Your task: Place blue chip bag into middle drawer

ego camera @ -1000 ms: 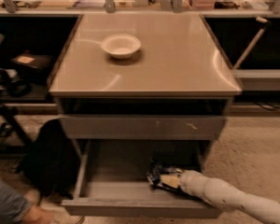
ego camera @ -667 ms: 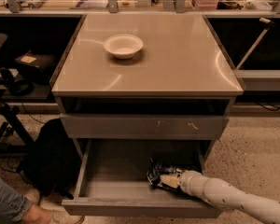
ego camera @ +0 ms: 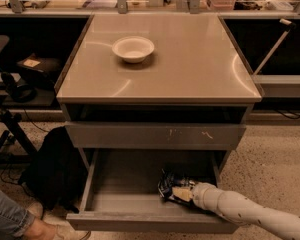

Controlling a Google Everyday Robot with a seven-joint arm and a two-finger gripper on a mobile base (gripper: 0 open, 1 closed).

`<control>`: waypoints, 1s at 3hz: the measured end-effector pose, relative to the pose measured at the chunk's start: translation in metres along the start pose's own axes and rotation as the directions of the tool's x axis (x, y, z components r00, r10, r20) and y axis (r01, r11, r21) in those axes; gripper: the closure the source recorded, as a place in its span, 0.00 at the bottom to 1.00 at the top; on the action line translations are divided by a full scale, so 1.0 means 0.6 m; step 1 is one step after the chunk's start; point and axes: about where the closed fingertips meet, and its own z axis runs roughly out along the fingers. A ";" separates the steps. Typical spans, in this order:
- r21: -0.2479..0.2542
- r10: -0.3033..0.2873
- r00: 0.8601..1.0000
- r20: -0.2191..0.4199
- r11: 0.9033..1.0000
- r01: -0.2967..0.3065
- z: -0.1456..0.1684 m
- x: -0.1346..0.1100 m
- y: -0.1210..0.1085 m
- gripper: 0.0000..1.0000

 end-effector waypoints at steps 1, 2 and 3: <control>0.000 0.000 1.000 0.000 1.000 0.000 0.000 0.000 0.000 0.12; 0.000 0.000 1.000 0.000 1.000 0.000 0.000 0.000 0.000 0.00; 0.000 0.000 1.000 0.000 1.000 0.000 0.000 0.000 0.000 0.00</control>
Offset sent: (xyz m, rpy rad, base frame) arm 0.0000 0.0000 0.0000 0.0000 0.0000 0.0000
